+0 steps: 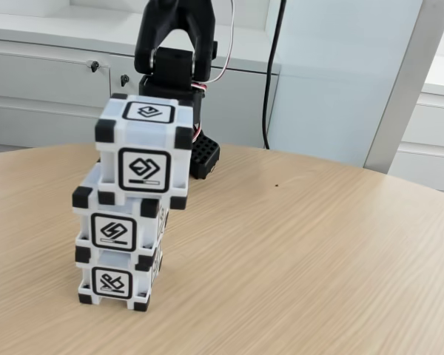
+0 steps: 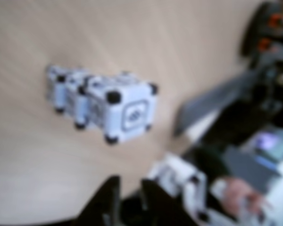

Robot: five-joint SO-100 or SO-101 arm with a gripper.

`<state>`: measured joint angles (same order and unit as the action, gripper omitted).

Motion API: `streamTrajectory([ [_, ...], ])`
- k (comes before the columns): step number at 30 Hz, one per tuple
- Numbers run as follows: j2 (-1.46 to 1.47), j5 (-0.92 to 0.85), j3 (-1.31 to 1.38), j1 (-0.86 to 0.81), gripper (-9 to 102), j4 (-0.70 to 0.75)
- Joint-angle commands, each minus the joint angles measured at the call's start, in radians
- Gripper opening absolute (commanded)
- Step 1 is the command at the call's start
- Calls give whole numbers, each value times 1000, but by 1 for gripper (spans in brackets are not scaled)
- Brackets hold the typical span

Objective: Stack cubes from left to right.

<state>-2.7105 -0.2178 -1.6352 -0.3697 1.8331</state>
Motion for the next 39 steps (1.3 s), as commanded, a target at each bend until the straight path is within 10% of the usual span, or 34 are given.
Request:
streamTrajectory([
  [1, -143, -9, 5, 5, 0, -25],
  [19, -657, -98, -914, 6, 0, -477],
  [39, -661, -67, -1161, 3, 0, -479],
])
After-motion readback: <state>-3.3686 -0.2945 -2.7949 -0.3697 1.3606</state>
